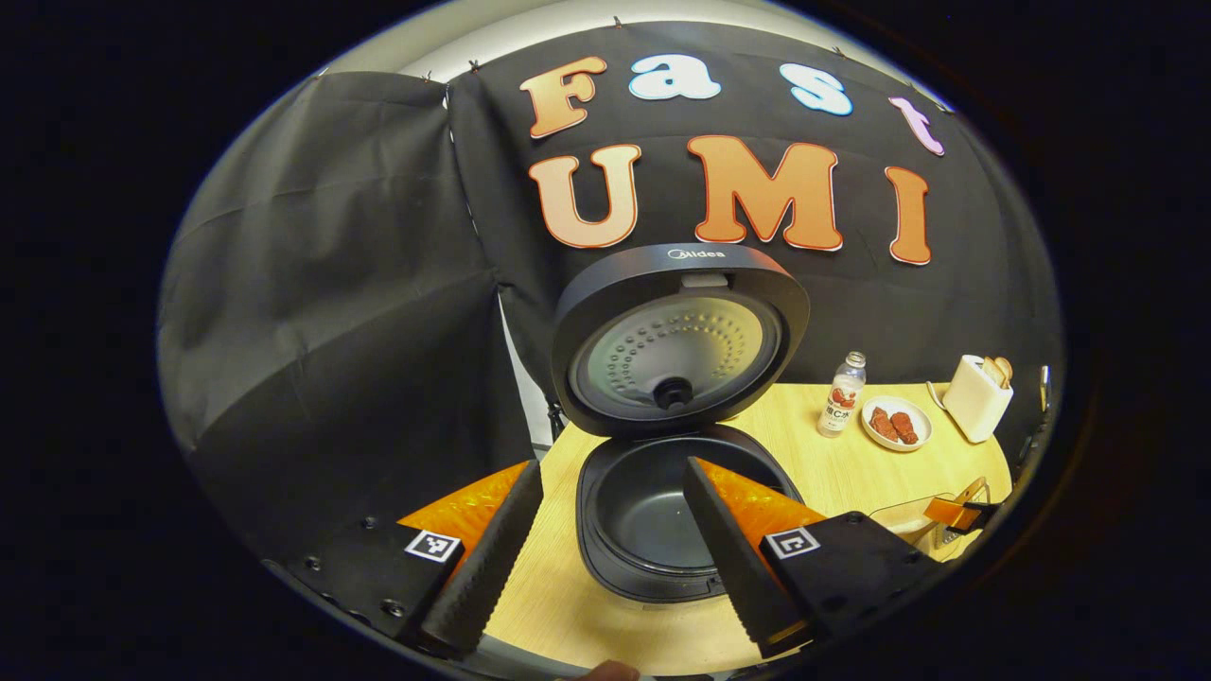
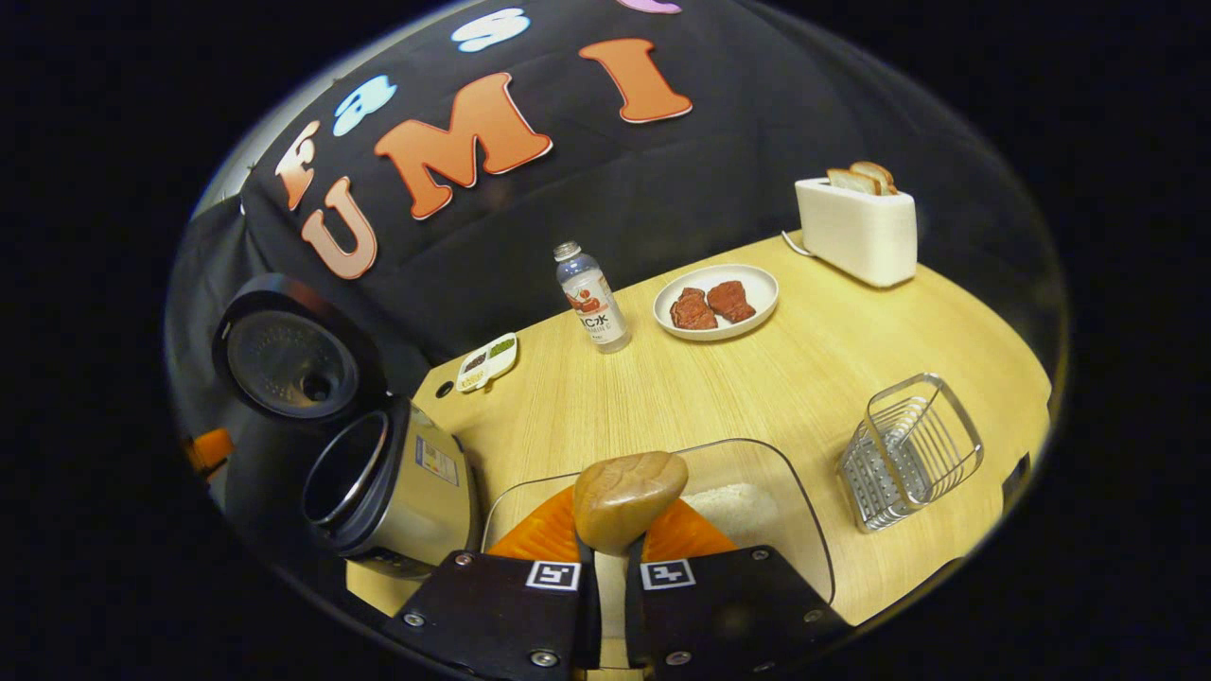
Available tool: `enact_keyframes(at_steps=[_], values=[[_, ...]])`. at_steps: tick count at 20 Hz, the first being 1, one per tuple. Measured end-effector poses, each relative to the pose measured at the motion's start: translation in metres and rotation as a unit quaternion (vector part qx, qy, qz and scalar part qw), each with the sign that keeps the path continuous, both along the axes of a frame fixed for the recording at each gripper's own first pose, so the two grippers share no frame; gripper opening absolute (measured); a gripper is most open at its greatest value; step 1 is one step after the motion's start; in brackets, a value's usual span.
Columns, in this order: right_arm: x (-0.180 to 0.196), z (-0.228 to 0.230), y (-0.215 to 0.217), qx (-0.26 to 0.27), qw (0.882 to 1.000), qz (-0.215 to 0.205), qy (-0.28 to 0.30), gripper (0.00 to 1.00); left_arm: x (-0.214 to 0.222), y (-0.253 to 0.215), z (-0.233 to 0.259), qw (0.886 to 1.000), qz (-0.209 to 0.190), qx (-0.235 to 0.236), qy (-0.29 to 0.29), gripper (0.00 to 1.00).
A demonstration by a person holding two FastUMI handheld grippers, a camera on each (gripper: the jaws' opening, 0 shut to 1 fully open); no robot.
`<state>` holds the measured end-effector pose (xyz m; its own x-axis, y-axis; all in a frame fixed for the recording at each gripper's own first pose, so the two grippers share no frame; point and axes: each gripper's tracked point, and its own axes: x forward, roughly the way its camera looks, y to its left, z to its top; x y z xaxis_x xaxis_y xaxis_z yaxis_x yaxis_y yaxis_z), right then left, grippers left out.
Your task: Close the left gripper, press the button to open the rice cooker; take a wooden spoon from the chopstick holder with the right hand, scoop a spoonful of rice and pour it into the rice cooker, then put the wooden spoon back into the chopstick holder.
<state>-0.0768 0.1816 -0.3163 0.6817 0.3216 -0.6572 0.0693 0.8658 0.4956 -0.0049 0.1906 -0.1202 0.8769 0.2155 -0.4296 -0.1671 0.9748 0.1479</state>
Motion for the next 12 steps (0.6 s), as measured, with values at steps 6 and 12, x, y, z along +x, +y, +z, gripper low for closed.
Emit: enact_keyframes(at_steps=[6, 12], values=[[0.0022, -0.0020, 0.0088, 0.065, 0.997, -0.019, 0.030, 0.09, -0.0016, 0.0066, -0.0001, 1.000, 0.004, -0.003, 0.002, 1.00], [0.0013, -0.0081, 0.0074, 0.164, 0.982, -0.052, 0.078, 0.09, -0.0005, 0.0038, 0.0007, 1.000, 0.001, -0.007, 0.000, 1.00]])
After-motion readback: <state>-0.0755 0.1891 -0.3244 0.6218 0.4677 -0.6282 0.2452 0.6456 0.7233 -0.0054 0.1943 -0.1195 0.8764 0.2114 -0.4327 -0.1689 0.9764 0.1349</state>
